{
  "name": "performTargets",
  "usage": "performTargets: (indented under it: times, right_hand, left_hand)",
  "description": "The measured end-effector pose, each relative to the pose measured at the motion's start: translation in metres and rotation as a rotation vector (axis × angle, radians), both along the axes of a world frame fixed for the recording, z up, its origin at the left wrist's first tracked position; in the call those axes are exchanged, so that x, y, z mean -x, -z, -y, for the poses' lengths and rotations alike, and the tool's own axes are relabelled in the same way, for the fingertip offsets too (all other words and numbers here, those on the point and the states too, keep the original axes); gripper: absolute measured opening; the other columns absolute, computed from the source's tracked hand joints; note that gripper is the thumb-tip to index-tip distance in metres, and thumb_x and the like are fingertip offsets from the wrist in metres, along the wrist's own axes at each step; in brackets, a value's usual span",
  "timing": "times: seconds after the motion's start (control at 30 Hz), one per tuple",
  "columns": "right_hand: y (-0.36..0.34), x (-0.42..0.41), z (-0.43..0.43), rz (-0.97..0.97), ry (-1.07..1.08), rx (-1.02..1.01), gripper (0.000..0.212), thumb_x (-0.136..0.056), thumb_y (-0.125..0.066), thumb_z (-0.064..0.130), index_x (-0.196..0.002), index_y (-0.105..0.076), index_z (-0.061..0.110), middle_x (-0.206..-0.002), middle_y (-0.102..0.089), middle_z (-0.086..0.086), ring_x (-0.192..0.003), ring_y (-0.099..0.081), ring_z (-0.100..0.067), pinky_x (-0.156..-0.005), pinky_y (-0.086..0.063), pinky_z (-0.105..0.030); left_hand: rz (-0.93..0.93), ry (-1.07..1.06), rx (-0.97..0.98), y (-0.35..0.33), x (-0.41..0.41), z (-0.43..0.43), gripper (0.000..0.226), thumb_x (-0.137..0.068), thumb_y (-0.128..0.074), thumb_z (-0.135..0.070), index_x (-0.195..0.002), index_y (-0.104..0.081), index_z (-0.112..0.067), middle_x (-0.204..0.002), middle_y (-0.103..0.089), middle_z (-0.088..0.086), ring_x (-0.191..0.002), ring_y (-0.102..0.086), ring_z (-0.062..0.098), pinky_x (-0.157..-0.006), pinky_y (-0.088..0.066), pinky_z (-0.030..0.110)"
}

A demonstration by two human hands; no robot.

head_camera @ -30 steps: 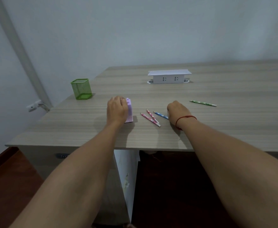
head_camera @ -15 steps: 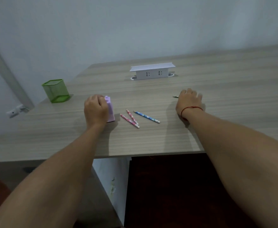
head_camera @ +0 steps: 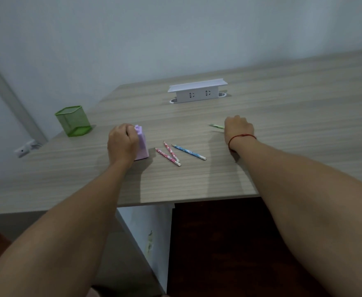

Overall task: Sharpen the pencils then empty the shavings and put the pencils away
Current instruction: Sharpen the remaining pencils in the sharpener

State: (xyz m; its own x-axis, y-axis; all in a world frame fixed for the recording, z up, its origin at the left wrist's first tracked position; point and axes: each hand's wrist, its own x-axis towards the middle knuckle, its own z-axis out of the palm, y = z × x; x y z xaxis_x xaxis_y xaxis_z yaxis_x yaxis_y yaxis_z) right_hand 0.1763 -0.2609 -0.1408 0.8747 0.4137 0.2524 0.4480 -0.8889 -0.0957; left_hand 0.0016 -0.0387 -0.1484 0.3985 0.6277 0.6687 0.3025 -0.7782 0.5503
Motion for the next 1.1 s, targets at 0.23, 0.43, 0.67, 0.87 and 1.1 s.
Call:
performTargets:
  times: [0.23,0.43,0.67,0.87,1.1]
  right_hand:
    - [-0.028,0.055,-0.028,0.008,-0.361,-0.041,0.023,-0.097,-0.043,0.004,-0.115,-0.057,0.008,-0.12,-0.06,-0.016,-0.108,-0.058,-0.033,-0.086,-0.046,-0.037]
    - [-0.037,0.114,-0.055,-0.05,-0.527,-0.036,0.024,-0.094,-0.047,0.003,-0.114,-0.059,0.008,-0.12,-0.061,-0.017,-0.106,-0.059,-0.033,-0.085,-0.045,-0.033]
    - [-0.035,0.152,-0.068,-0.018,-0.542,-0.005,0.02,-0.095,-0.051,0.011,-0.112,-0.06,0.007,-0.118,-0.062,-0.016,-0.104,-0.06,-0.034,-0.087,-0.049,-0.038]
    - [-0.039,0.158,-0.067,0.018,-0.52,0.025,0.02,-0.094,-0.054,0.011,-0.112,-0.06,0.007,-0.118,-0.062,-0.015,-0.105,-0.061,-0.034,-0.089,-0.051,-0.039]
    - [-0.044,0.166,-0.078,0.014,-0.513,0.027,0.025,-0.093,-0.046,0.002,-0.111,-0.062,0.008,-0.116,-0.063,-0.015,-0.103,-0.061,-0.034,-0.088,-0.05,-0.037]
  left_hand:
    - [-0.109,0.058,0.1,-0.011,0.024,0.003,0.045,-0.079,-0.028,-0.027,-0.072,-0.061,0.003,-0.088,-0.064,0.027,-0.082,-0.056,0.033,-0.065,-0.033,0.032]
    - [-0.128,0.056,0.116,-0.015,0.068,0.007,0.046,-0.075,-0.026,-0.029,-0.07,-0.059,0.002,-0.089,-0.065,0.029,-0.084,-0.058,0.038,-0.065,-0.035,0.034]
    - [-0.121,0.118,0.18,-0.019,0.088,0.013,0.052,-0.075,-0.024,-0.029,-0.076,-0.063,0.006,-0.094,-0.065,0.029,-0.084,-0.056,0.034,-0.066,-0.033,0.032]
    - [-0.154,0.164,0.21,-0.017,0.09,0.01,0.043,-0.076,-0.025,-0.031,-0.067,-0.057,-0.004,-0.087,-0.064,0.022,-0.076,-0.048,0.024,-0.065,-0.029,0.028]
    - [-0.163,0.16,0.235,-0.015,0.089,0.009,0.045,-0.076,-0.025,-0.033,-0.07,-0.061,-0.007,-0.089,-0.066,0.019,-0.078,-0.051,0.026,-0.066,-0.031,0.027]
